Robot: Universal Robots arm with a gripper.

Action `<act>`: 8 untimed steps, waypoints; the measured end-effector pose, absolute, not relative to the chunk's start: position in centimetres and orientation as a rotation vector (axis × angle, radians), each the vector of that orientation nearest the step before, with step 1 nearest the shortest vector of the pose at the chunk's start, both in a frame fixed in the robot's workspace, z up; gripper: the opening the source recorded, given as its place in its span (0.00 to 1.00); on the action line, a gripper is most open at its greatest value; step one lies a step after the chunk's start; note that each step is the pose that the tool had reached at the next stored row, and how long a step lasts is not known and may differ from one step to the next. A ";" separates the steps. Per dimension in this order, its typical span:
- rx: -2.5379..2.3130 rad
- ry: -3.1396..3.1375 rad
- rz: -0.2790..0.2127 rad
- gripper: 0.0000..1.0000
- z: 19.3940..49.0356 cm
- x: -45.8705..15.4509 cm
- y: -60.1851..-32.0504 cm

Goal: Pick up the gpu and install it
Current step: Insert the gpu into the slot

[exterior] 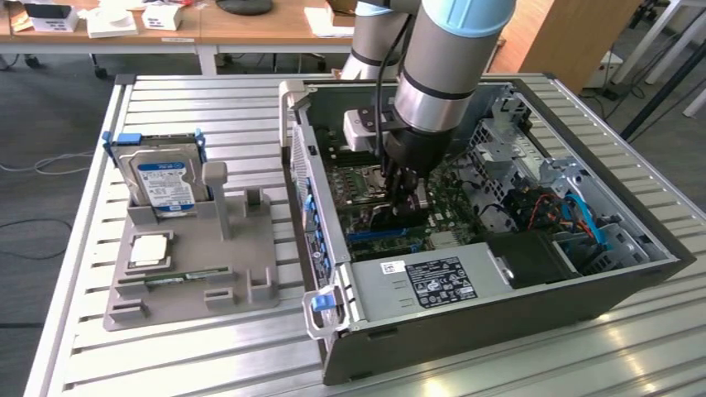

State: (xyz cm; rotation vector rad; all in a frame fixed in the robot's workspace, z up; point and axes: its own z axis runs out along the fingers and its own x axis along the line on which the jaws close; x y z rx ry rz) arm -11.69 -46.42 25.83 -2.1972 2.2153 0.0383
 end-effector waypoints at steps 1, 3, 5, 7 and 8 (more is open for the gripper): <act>-2.197 2.215 0.038 0.27 25.8 -11.7 -46.4; -2.197 2.215 0.038 0.27 25.8 -11.7 -46.4; -2.197 2.215 0.038 0.27 25.8 -11.7 -46.4; -2.197 2.215 0.038 0.27 25.7 -11.7 -46.4; -2.197 2.215 0.038 0.27 25.7 -11.7 -46.4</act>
